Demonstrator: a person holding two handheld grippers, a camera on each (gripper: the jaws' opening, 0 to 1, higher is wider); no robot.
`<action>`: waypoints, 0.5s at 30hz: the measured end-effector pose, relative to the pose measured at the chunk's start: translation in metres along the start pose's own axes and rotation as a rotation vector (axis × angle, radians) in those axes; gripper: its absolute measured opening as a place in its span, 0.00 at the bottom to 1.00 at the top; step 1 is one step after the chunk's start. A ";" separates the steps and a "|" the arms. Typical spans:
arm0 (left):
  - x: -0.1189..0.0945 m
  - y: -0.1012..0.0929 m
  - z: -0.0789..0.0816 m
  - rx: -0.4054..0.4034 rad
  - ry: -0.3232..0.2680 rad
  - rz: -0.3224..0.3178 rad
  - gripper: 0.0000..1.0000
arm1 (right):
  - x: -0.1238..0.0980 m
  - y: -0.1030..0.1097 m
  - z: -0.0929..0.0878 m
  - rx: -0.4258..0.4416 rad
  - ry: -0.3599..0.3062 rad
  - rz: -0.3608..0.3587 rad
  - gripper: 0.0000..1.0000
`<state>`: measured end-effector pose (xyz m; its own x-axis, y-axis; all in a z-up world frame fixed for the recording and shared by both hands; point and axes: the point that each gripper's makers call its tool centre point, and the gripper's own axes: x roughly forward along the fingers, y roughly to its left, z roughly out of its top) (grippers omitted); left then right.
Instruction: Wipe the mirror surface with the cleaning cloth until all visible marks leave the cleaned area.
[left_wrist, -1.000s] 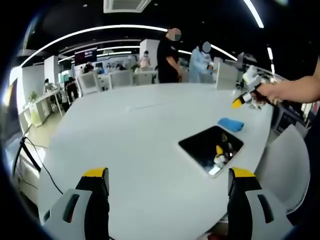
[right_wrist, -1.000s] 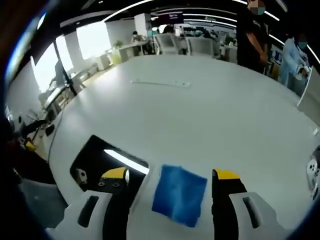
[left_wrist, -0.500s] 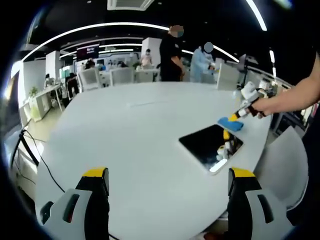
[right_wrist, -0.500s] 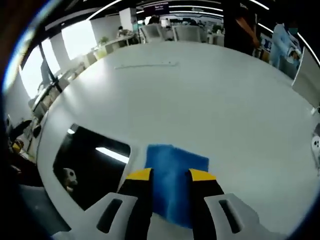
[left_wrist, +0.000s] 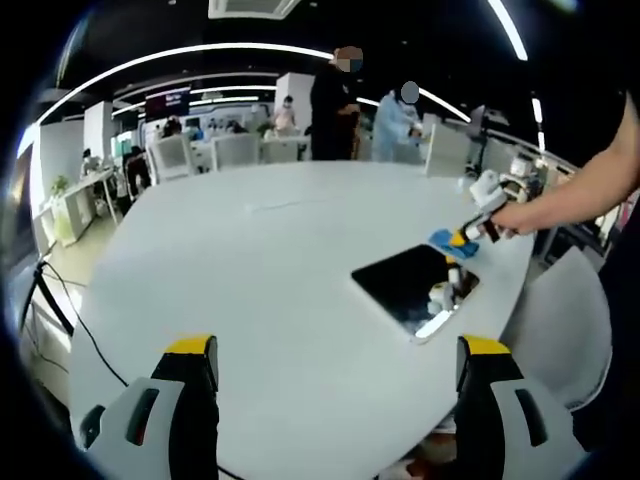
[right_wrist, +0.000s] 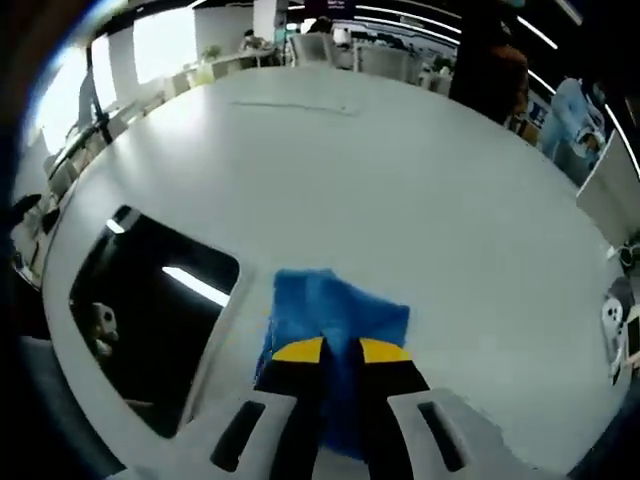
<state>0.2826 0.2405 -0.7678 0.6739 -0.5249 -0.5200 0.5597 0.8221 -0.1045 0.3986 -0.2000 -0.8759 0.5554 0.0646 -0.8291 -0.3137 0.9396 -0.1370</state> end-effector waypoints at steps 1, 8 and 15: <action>0.000 0.001 0.000 0.000 0.001 0.001 1.00 | 0.001 0.000 0.000 -0.032 0.000 -0.003 0.04; -0.001 0.004 -0.001 0.006 0.007 0.001 1.00 | -0.001 0.001 -0.001 0.069 0.031 0.009 0.01; 0.000 0.010 0.010 0.005 -0.026 0.011 1.00 | -0.010 0.004 0.000 0.182 0.059 0.044 0.00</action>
<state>0.2934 0.2461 -0.7603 0.6922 -0.5212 -0.4992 0.5544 0.8269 -0.0947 0.3918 -0.1973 -0.8682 0.4962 0.0917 -0.8633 -0.1891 0.9819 -0.0044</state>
